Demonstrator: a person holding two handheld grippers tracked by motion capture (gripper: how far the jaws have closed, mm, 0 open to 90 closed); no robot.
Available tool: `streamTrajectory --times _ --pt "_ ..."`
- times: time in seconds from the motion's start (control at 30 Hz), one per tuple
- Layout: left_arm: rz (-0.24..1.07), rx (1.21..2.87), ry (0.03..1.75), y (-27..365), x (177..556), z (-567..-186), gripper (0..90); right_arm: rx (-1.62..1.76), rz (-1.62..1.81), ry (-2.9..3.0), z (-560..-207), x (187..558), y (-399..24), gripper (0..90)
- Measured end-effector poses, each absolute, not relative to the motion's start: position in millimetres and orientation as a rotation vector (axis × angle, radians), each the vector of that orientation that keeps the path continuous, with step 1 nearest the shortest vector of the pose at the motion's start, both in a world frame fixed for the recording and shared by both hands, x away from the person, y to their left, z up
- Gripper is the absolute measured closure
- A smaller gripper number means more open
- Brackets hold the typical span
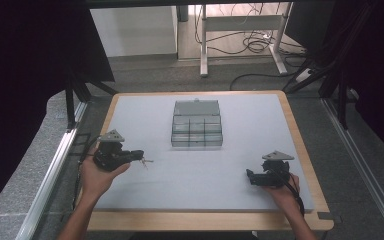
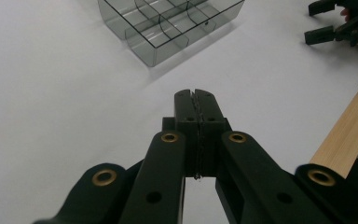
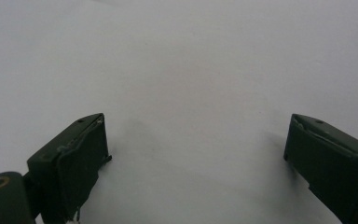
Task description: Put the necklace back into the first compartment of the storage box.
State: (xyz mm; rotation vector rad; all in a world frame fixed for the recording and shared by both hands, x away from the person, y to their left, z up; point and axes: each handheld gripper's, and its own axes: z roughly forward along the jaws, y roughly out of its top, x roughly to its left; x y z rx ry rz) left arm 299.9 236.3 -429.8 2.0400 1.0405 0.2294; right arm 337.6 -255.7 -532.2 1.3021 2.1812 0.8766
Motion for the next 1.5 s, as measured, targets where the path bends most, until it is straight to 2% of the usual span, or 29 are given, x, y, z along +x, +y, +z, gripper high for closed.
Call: streamTrajectory --times 0.77,1.5 --pt "0.263 1.973 1.035 247.2 308.2 -395.9 90.0 1.3 0.878 2.18 -532.4 337.6 -255.7 5.9" --pt "0.274 1.964 1.026 236.2 329.9 -371.3 90.0 1.301 0.879 2.18 -532.4 337.7 -255.8 6.0"
